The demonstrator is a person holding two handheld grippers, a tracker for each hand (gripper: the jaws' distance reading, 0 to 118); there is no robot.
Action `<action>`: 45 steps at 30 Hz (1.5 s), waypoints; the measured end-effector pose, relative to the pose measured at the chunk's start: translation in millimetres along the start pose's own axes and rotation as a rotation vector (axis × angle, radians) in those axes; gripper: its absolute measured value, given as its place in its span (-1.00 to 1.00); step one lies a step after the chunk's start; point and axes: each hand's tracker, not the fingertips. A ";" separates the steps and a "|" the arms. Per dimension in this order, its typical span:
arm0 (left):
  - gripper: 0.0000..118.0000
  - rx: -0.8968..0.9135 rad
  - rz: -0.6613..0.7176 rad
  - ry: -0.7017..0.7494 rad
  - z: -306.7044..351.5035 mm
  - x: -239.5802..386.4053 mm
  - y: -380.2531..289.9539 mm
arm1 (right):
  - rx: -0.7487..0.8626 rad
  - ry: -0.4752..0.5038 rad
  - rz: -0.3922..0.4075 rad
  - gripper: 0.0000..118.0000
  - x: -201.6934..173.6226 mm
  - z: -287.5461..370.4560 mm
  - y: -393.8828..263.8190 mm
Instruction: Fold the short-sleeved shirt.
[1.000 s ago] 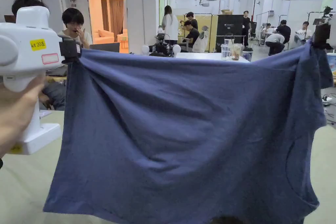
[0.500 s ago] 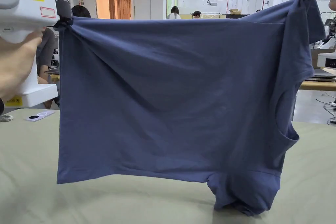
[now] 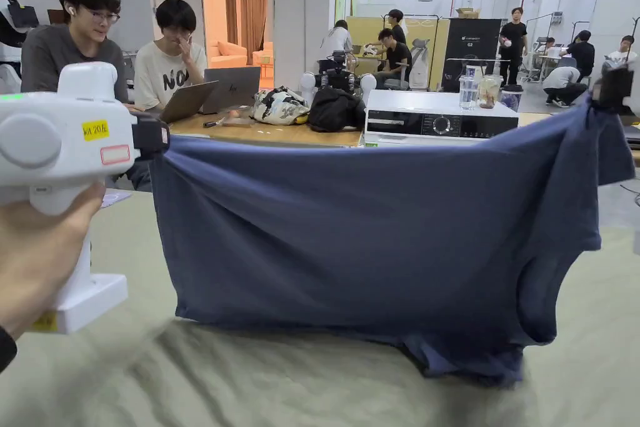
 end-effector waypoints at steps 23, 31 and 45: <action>-1.00 -0.405 0.215 -0.009 211.8 -7.8 -301.6 | -0.330 -0.035 -0.347 -1.00 24.3 233.2 -347.5; -0.33 -0.463 0.257 0.034 199.5 -19.4 -335.1 | -0.396 -0.068 -0.249 0.01 15.2 227.1 -386.9; -0.14 0.033 0.018 -0.099 217.1 75.5 -215.3 | -0.187 0.055 -0.101 -0.35 -38.1 214.2 -337.7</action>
